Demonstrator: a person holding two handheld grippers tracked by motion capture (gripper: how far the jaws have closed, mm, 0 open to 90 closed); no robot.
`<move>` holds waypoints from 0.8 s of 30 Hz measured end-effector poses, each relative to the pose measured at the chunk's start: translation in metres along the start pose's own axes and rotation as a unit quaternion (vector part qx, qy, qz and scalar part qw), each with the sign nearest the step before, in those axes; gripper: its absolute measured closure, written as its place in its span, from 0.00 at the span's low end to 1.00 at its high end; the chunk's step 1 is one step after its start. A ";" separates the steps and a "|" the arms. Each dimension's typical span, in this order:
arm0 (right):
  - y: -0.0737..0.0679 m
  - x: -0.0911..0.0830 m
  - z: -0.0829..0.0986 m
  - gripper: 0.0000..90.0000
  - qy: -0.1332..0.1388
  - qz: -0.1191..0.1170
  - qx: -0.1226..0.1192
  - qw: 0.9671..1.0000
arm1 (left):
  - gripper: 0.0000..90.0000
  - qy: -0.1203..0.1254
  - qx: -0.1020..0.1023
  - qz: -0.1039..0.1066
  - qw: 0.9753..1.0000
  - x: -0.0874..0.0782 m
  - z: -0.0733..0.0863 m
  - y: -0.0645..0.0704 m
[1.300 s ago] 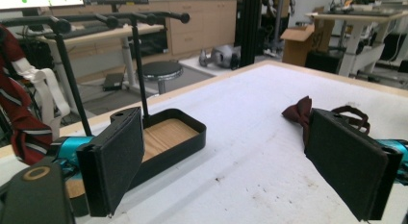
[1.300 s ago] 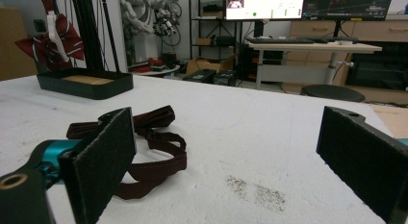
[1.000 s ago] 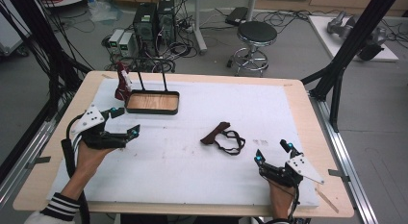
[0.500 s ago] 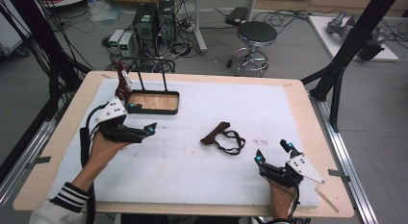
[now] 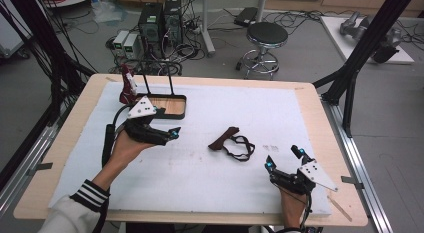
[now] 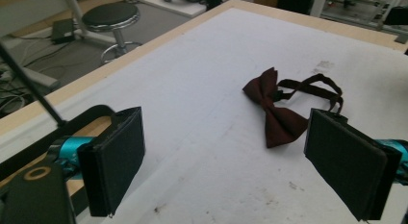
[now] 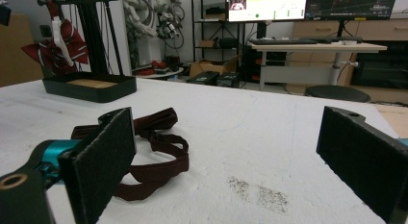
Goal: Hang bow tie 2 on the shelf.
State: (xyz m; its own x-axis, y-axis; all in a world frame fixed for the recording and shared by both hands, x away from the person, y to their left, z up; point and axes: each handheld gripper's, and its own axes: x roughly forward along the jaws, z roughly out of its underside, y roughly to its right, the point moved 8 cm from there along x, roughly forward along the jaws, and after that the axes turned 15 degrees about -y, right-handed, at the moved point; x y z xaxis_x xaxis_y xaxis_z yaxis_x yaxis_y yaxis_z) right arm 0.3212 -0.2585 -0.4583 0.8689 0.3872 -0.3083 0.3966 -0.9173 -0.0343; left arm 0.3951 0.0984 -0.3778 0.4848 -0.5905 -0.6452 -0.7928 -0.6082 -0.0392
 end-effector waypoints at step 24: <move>0.000 -0.001 0.000 0.06 0.003 -0.001 -0.002 1.000 | 0.16 -0.063 0.011 0.043 0.997 0.056 -0.028 0.036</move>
State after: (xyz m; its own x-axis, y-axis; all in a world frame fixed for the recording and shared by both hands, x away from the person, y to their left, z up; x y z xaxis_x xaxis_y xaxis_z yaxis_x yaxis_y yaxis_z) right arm 0.3206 -0.2585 -0.4580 0.8700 0.3899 -0.3018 0.3998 -0.9161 -0.0311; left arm 0.4044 0.0280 -0.3940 0.3661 -0.5674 -0.7375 -0.8381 -0.5456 0.0037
